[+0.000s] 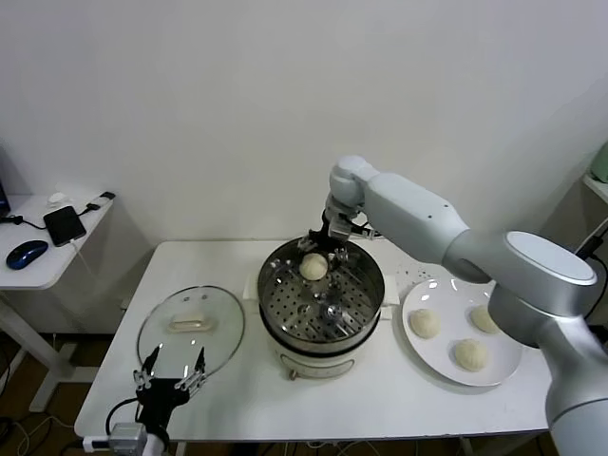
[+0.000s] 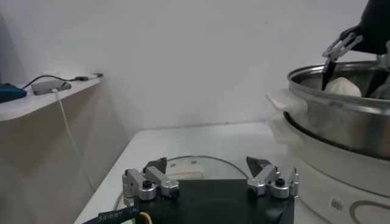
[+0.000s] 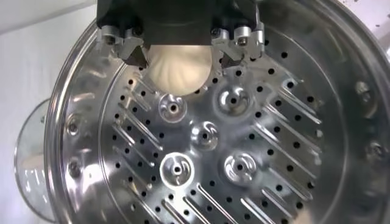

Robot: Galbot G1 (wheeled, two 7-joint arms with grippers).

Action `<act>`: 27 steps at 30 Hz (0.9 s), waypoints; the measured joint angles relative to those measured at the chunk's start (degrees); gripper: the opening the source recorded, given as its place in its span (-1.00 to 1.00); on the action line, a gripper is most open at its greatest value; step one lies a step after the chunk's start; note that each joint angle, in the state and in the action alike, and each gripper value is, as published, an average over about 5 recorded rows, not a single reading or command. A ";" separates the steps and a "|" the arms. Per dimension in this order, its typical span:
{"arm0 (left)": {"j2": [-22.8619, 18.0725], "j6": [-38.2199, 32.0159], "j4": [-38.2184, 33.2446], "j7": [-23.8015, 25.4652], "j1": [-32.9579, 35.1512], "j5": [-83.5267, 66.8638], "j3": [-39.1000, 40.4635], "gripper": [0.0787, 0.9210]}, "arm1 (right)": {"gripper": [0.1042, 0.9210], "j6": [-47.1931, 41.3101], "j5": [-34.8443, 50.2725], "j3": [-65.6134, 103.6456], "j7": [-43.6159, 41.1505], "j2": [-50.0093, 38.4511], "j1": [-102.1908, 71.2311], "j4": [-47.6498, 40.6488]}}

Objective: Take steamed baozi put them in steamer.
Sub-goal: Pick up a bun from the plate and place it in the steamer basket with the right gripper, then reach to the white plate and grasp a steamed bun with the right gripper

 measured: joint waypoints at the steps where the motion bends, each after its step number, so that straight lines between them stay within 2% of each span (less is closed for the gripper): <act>1: 0.01 0.01 -0.01 0.01 -0.01 0.01 0.04 0.77 | 0.76 -0.04 1.04 0.04 -0.76 -0.72 0.39 0.92; 5: 0.12 0.12 -0.12 0.16 -0.14 0.05 0.29 0.77 | 0.76 -2.01 5.43 0.74 -3.70 -4.65 2.09 5.52; 9: 0.53 0.27 -0.12 0.42 -0.38 -0.18 0.44 0.77 | 0.76 -8.81 9.74 2.07 -5.53 -9.80 3.33 10.47; 20: 1.53 1.22 -0.59 1.30 -0.66 -1.65 0.49 0.77 | 0.76 -45.04 15.79 5.32 -8.15 -26.80 3.13 22.15; 27: 1.72 1.21 -1.17 1.36 -0.15 -1.96 0.73 0.77 | 0.76 -58.56 15.19 7.39 -8.20 -35.60 -0.19 27.76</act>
